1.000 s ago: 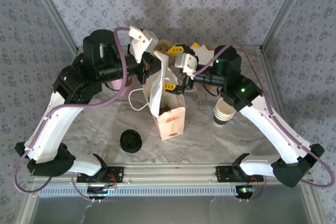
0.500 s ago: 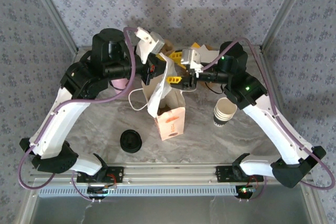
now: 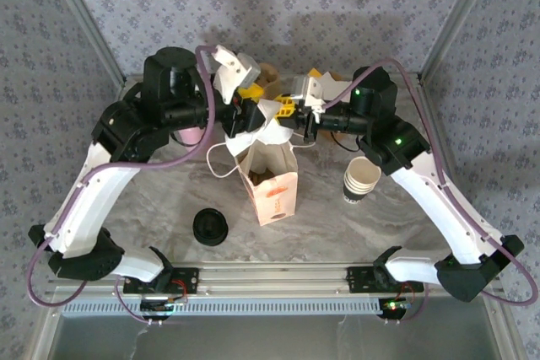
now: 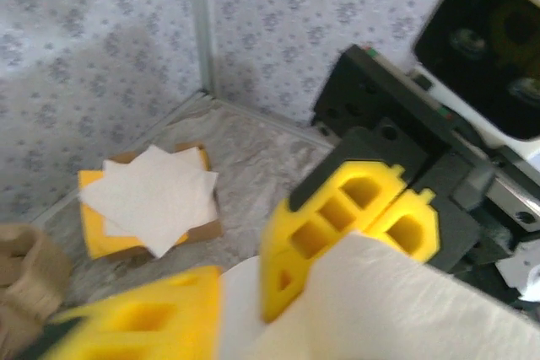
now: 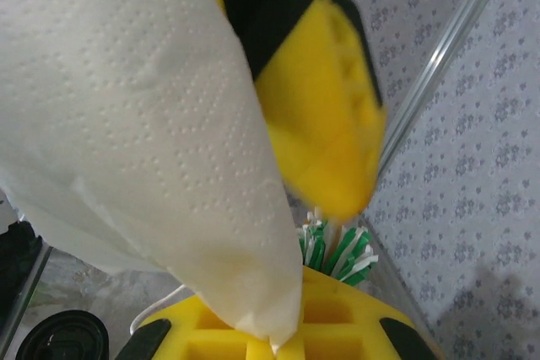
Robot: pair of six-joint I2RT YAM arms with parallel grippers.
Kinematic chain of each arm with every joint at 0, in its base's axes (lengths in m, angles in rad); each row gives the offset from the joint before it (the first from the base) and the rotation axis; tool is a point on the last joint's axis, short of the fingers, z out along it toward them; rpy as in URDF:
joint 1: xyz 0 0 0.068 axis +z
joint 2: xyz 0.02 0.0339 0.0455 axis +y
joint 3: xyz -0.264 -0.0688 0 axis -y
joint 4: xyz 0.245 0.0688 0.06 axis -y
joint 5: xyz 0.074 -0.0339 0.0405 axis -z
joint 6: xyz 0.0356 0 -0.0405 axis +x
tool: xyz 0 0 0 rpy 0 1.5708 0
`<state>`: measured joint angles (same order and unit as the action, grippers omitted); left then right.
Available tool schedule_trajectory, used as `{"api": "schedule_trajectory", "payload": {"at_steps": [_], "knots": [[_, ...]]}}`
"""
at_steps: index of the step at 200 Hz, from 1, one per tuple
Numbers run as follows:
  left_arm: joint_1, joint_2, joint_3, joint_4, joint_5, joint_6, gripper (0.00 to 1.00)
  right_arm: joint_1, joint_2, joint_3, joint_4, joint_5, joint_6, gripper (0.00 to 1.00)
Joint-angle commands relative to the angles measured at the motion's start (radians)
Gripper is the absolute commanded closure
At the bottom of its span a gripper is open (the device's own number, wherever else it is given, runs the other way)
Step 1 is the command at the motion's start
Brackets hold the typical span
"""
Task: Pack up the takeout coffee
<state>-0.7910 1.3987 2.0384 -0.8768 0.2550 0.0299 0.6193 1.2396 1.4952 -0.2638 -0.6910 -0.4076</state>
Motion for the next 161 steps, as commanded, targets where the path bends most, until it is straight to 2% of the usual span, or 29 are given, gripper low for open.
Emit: {"api": "schedule_trajectory", "payload": {"at_steps": [1,13,19,42,59,73,92,118,161], "knots": [[0.01,-0.074,-0.001,-0.037,-0.184,0.074,0.27,-0.012,-0.001,0.018,-0.041,0.056,0.011,1.0],[0.01,-0.119,-0.042,-0.027,-0.298,0.105,0.12,-0.016,0.002,0.016,-0.04,0.1,0.023,1.0],[0.01,-0.15,-0.075,-0.006,-0.354,0.117,0.08,-0.017,0.005,0.017,-0.034,0.129,0.037,1.0],[0.011,-0.267,-0.229,0.114,-0.551,0.146,0.0,-0.001,0.035,0.04,-0.026,0.169,0.113,1.0],[0.012,-0.321,-0.299,0.187,-0.696,0.156,0.0,0.041,0.057,0.045,-0.033,0.236,0.122,1.0],[0.013,-0.345,-0.335,0.23,-0.768,0.162,0.0,0.082,0.074,0.042,-0.031,0.32,0.137,1.0],[0.014,-0.361,-0.363,0.258,-0.805,0.158,0.0,0.13,0.085,0.021,-0.017,0.445,0.148,1.0],[0.017,-0.366,-0.386,0.262,-0.794,0.151,0.0,0.186,0.088,-0.03,0.016,0.62,0.138,1.0],[0.024,-0.384,-0.421,0.27,-0.77,0.148,0.0,0.203,0.11,-0.047,0.011,0.714,0.137,1.0]]}}
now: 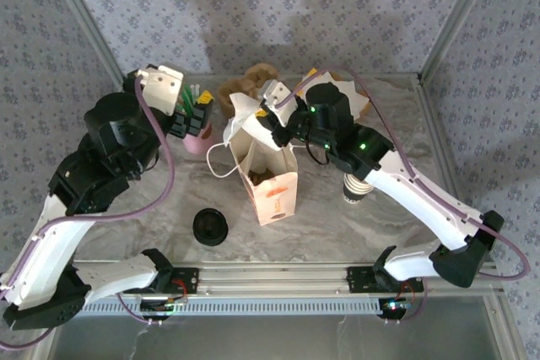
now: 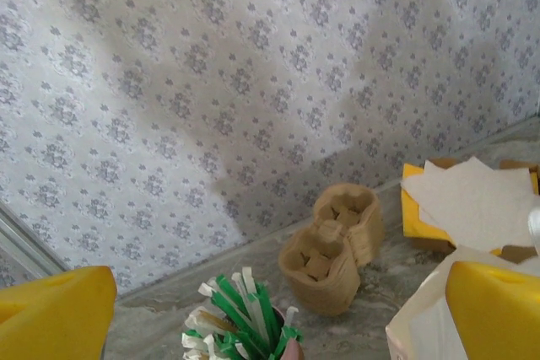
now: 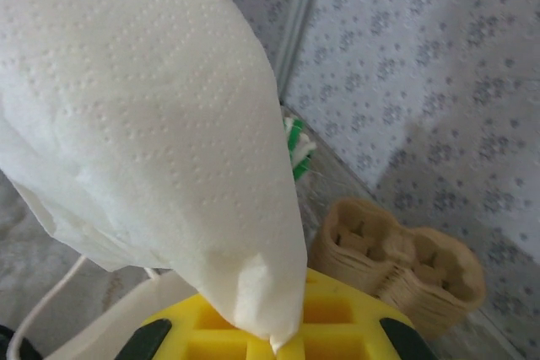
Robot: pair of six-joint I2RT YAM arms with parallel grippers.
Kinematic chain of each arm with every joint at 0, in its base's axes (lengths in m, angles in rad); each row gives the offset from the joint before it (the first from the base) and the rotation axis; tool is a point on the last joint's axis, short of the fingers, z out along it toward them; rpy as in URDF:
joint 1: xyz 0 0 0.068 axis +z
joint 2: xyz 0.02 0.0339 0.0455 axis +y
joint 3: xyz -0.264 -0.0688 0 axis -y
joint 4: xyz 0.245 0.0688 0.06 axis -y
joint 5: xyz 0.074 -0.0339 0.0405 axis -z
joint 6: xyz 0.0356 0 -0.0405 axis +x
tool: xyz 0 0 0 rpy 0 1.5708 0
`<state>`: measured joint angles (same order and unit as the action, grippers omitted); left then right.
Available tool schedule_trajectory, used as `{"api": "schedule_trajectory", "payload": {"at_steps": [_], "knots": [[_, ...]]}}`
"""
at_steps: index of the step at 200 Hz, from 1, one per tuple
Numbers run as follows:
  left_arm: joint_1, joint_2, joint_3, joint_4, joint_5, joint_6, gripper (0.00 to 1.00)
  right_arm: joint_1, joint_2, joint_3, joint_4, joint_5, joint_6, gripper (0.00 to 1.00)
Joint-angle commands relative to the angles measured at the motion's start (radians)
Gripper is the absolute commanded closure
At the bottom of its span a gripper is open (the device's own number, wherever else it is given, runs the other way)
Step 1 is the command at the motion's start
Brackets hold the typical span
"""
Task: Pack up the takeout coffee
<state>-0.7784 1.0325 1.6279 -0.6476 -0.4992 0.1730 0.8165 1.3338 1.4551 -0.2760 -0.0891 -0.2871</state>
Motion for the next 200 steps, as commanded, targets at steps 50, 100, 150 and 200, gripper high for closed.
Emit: {"api": "schedule_trajectory", "payload": {"at_steps": [50,100,150,200], "knots": [[0.03,-0.042,-0.04,0.046,-0.006,-0.003,0.0,0.029,0.044,-0.016,0.005,0.171,-0.022,1.0],[0.045,-0.057,-0.052,0.046,0.006,-0.015,0.0,0.056,0.014,0.036,-0.066,0.189,-0.055,1.0],[0.049,-0.064,-0.055,0.049,0.014,-0.028,0.0,0.086,-0.001,0.079,-0.147,0.265,-0.141,1.0],[0.048,-0.075,-0.051,0.043,0.008,-0.026,0.0,0.133,-0.003,0.123,-0.18,0.327,-0.184,1.0]]}}
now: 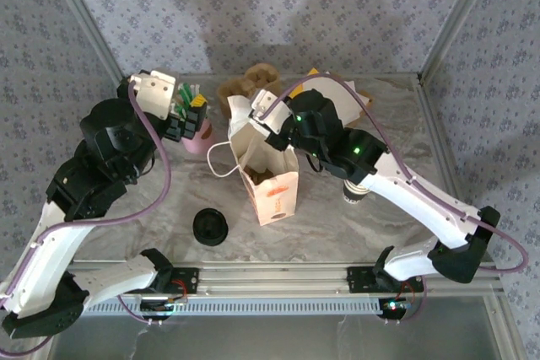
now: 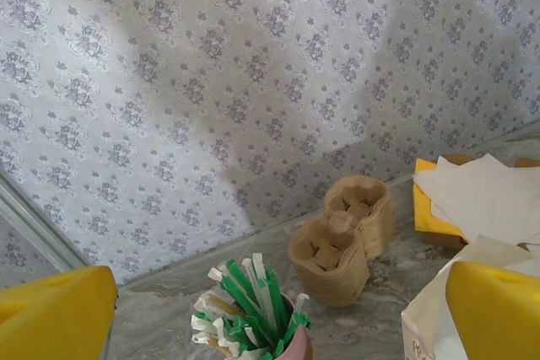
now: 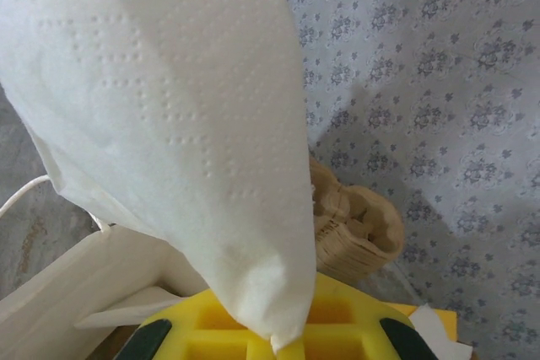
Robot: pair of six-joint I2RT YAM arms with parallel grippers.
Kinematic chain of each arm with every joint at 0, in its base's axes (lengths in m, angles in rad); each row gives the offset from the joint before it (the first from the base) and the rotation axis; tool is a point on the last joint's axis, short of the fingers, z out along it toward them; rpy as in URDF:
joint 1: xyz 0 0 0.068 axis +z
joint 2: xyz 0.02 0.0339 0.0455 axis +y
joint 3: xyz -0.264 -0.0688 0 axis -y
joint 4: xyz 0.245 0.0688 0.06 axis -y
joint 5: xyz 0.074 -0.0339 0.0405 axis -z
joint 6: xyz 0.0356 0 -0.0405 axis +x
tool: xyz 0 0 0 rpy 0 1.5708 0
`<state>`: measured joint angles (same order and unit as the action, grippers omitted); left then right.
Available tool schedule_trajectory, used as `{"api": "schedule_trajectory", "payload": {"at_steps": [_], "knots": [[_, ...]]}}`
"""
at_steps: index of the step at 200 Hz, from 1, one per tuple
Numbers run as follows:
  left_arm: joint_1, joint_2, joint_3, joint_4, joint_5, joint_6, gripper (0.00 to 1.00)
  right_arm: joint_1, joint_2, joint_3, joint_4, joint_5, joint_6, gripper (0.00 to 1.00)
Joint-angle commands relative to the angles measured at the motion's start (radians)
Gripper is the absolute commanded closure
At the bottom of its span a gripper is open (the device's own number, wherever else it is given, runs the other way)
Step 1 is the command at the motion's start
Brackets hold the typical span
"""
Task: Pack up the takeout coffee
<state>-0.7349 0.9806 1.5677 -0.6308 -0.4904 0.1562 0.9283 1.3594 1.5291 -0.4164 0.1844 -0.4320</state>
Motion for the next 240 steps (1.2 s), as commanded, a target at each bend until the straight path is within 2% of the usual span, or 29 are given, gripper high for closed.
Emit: {"api": "schedule_trajectory", "payload": {"at_steps": [1,77,172,240], "knots": [[0.005,-0.023,0.009,0.026,0.0,-0.009,0.0,0.021,-0.029,0.05,-0.041,0.054,-0.038,1.0],[0.005,-0.039,-0.004,0.028,0.003,-0.013,0.0,0.036,-0.062,0.055,-0.056,0.09,-0.035,1.0],[0.005,-0.067,-0.01,0.015,-0.013,-0.011,0.0,0.036,-0.008,-0.006,-0.013,0.02,-0.059,1.0],[0.007,-0.08,-0.018,0.007,-0.033,0.009,0.0,-0.011,0.054,-0.03,0.006,-0.047,-0.062,1.0]]}}
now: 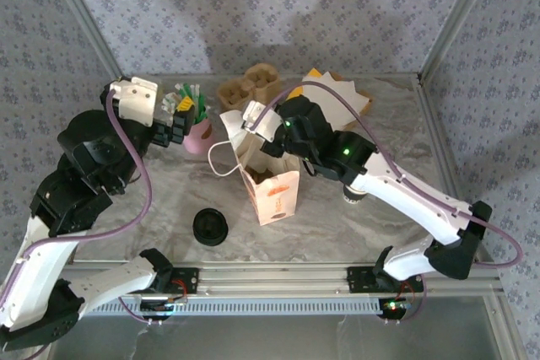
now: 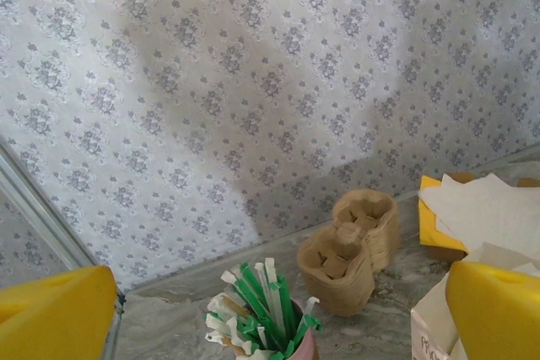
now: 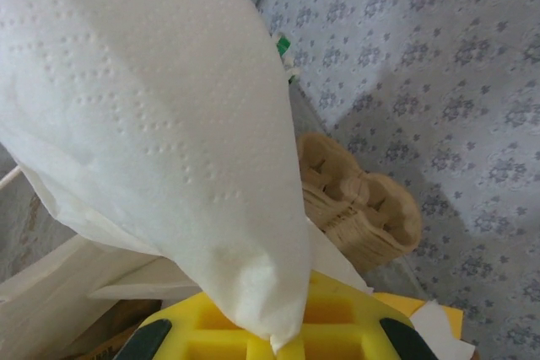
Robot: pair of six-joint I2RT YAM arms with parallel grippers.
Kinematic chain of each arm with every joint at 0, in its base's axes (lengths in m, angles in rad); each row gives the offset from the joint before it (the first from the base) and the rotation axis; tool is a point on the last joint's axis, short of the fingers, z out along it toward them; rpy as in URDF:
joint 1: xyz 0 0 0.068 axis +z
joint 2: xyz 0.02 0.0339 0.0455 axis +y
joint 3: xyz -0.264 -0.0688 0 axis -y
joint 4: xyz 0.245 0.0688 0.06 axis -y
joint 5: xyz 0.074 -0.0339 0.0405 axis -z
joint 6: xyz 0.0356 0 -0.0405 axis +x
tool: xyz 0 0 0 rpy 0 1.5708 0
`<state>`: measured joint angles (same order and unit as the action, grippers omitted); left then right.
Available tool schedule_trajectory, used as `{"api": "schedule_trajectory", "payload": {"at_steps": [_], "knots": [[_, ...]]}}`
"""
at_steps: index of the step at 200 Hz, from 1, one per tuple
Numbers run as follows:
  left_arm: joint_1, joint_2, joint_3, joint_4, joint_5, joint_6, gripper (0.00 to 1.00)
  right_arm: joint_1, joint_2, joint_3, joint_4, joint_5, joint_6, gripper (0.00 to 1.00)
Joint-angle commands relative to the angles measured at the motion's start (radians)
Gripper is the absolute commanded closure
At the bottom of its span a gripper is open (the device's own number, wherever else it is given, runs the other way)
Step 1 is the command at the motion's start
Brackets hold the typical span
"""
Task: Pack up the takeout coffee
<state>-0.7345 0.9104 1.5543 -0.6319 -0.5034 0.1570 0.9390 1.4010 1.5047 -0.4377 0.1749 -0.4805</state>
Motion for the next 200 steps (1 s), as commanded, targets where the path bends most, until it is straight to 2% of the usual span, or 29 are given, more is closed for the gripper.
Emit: {"api": "schedule_trajectory", "payload": {"at_steps": [1,73,109,200], "knots": [[0.006,-0.009,-0.004,0.008,-0.02,0.009,0.0,-0.022,0.013,-0.007,0.028,-0.039,-0.013,1.0],[0.012,-0.004,-0.015,0.017,-0.023,0.022,0.0,-0.061,0.045,-0.064,0.018,-0.112,0.005,1.0],[0.021,-0.004,-0.024,0.022,-0.017,0.026,0.0,-0.058,0.069,-0.049,-0.007,-0.165,0.068,1.0],[0.034,-0.03,-0.061,0.03,-0.004,0.023,0.0,-0.097,0.078,-0.112,0.089,-0.286,0.204,1.0]]}}
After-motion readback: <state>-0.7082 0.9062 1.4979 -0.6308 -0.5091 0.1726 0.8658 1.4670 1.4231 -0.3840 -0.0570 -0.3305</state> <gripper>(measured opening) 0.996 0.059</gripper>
